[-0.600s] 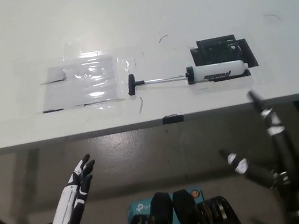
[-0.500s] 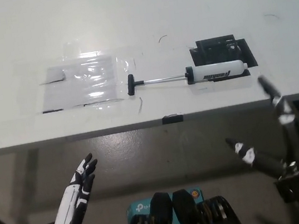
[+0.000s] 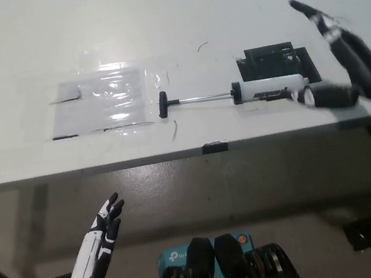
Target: The robot uses right hand to pick up a small white air pumper and uses its left hand to compress it, and then puts it on the desk
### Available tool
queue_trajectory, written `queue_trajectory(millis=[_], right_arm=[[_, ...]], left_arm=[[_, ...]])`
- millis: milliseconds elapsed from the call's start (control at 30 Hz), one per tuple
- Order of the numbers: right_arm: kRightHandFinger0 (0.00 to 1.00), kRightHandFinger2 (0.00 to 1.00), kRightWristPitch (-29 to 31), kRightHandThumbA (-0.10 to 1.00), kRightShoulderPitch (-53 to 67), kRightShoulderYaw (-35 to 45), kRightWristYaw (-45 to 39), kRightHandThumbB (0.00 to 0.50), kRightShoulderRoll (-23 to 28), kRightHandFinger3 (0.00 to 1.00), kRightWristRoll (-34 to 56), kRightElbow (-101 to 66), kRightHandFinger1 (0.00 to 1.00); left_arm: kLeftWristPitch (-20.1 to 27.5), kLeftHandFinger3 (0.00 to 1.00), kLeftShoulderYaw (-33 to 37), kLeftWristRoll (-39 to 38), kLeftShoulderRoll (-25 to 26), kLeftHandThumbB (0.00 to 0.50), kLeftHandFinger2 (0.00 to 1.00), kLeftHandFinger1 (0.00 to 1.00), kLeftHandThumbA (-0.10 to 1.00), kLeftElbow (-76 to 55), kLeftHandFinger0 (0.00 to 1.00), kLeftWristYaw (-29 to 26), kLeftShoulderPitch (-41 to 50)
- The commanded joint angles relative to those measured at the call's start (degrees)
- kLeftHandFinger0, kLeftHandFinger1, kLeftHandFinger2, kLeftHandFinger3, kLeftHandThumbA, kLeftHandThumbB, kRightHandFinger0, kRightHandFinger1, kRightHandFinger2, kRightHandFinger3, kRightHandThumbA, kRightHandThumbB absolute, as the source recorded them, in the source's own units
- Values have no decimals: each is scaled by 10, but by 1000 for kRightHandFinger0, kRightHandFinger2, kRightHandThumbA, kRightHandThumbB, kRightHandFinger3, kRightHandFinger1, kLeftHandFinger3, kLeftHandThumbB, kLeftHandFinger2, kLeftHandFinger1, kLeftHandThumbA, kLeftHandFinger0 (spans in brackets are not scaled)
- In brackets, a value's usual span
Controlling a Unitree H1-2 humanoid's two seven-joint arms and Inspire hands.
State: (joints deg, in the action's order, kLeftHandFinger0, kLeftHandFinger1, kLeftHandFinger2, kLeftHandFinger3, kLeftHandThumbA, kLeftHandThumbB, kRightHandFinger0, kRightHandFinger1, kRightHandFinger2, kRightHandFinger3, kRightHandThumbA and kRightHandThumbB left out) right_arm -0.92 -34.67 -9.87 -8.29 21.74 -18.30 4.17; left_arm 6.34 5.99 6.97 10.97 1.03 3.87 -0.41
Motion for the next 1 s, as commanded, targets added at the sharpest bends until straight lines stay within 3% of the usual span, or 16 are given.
queue_trajectory(millis=[0,100,200,367,533,700,967], right_arm=[[1000,1000,-142,871,-196,-68,-193,424,41,1000,-13,171,1000],[1000,1000,-131,890,-233,-94,-189,444,33,1000,-33,246,1000],[1000,1000,-125,859,-261,-113,-184,424,19,1000,-37,313,1000],[1000,1000,-119,886,-305,-147,-178,435,-4,1000,-48,415,1000],[1000,1000,-112,815,-340,-136,-187,405,-23,1000,-26,502,1000],[1000,1000,-99,814,-362,-135,-194,387,-34,1000,-26,555,1000],[1000,1000,-78,837,-373,-136,-204,419,-44,1000,-26,590,1000]], left_arm=[[21,1000,-5,2,7,99,1000,1000,1000,-8,1000,5,-11],[22,1000,-4,2,5,95,1000,1000,1000,-8,1000,4,-4],[20,1000,-1,2,5,98,1000,1000,1000,-12,1000,5,6],[22,1000,-2,2,5,90,1000,1000,1000,-14,1000,4,16],[24,1000,-3,5,5,88,1000,1000,1000,-16,1000,5,17],[24,1000,-3,9,8,89,1000,1000,1000,-15,1000,5,14],[22,1000,-3,5,9,97,1000,1000,1000,-18,1000,9,14]])
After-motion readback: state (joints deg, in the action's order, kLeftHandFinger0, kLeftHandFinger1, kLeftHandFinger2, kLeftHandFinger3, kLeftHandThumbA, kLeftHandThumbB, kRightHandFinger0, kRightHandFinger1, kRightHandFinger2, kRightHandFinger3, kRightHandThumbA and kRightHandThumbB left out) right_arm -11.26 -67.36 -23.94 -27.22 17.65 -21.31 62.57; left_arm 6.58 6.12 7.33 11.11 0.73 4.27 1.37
